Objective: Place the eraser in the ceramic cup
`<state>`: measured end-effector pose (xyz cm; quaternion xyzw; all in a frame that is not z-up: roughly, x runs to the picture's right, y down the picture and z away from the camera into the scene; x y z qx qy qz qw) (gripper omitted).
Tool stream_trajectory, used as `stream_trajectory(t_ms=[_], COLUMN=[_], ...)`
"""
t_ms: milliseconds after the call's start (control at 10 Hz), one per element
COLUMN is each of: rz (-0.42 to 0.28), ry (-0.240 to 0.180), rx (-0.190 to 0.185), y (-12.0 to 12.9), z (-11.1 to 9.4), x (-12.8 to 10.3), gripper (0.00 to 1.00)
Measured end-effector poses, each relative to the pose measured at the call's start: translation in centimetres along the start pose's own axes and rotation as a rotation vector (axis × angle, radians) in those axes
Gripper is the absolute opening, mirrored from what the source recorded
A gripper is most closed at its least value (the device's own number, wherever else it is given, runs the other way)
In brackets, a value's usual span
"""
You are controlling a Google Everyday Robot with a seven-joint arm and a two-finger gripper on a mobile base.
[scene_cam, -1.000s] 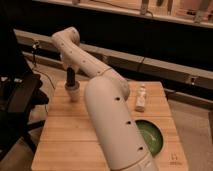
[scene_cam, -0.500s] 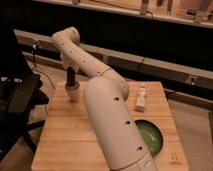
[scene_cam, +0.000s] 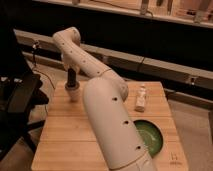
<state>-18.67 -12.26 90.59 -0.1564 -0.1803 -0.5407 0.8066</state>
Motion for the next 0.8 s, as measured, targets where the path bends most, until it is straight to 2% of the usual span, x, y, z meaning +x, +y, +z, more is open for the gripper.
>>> stream_trajectory(t_ms=[100, 800], rz=[0.003, -0.022], ry=[-0.002, -0.002], rx=[-0.004, -0.002], y=[0.3, 0.8], z=[0.0, 0.3], x=[-0.1, -1.3], gripper=[0.80, 0.80])
